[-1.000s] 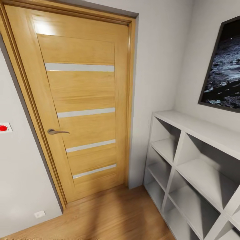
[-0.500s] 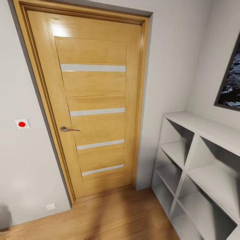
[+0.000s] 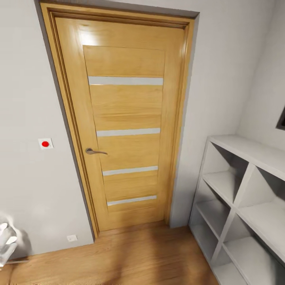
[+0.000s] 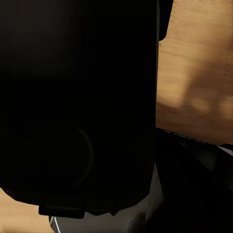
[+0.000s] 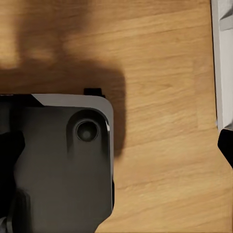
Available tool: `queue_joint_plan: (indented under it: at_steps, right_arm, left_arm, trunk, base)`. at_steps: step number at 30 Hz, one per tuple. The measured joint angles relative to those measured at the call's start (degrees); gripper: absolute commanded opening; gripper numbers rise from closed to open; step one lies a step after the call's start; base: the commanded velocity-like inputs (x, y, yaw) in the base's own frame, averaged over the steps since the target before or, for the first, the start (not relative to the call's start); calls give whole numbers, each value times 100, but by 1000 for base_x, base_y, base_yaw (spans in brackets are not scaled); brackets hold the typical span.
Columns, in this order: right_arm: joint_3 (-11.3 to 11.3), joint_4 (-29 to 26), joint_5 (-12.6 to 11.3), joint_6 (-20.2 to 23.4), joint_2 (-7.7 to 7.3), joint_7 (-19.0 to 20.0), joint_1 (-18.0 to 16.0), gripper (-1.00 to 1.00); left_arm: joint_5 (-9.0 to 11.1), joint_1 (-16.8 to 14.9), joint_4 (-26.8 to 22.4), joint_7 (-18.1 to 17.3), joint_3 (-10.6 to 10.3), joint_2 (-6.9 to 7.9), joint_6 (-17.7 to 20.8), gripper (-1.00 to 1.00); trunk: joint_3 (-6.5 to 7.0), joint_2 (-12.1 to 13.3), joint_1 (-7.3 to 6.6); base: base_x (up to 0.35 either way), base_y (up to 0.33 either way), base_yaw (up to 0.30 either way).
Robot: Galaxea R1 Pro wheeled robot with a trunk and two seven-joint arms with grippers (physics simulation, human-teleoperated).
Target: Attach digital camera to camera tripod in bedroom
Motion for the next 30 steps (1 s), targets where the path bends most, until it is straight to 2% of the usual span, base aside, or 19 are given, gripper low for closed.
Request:
queue_joint_plan:
  at_steps: [30]
  right_arm:
    - [0, -2, 0, 0, -8, -18, 1, 100]
  left_arm:
    - [0, 0, 0, 0, 0, 3, 0, -100]
  trunk:
    - [0, 0, 0]
  base:
    - [0, 0, 198]
